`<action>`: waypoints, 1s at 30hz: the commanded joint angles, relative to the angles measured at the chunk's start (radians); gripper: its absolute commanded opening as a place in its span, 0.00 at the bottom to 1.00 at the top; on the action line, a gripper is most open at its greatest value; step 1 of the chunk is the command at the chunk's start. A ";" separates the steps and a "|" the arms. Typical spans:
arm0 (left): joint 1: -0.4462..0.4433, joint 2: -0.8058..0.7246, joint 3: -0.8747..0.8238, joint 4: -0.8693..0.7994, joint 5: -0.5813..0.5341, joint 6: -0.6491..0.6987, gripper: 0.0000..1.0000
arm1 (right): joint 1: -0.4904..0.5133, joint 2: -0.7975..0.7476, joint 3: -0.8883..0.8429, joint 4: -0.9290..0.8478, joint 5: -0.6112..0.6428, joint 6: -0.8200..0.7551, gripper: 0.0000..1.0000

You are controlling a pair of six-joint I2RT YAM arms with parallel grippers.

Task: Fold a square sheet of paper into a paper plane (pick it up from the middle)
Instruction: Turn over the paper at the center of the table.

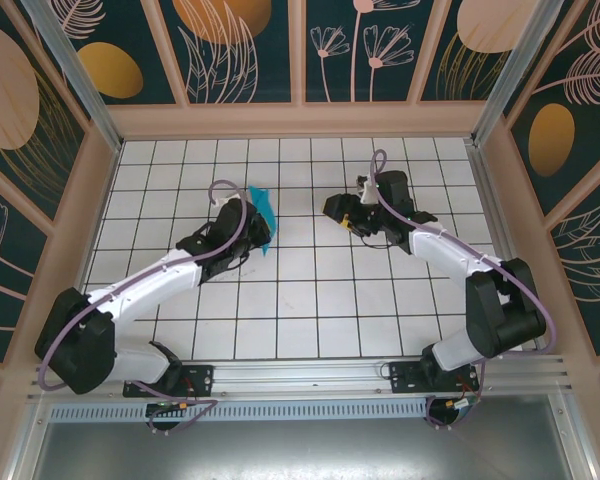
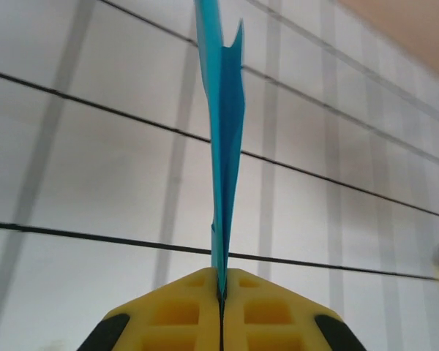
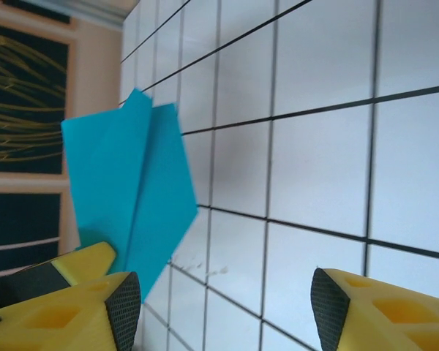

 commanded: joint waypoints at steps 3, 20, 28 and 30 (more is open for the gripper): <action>-0.042 0.137 0.143 -0.429 -0.367 0.049 0.10 | 0.009 -0.017 -0.014 -0.082 0.146 -0.039 0.66; -0.054 0.233 0.072 -0.007 -0.128 0.064 0.84 | 0.009 -0.008 -0.030 -0.111 0.238 -0.025 0.64; 0.036 0.016 -0.098 0.121 -0.041 0.027 0.98 | 0.105 0.064 -0.020 -0.026 0.235 -0.034 0.61; 0.058 -0.026 -0.127 0.119 -0.057 0.018 0.98 | 0.149 0.103 0.005 -0.007 0.246 -0.028 0.58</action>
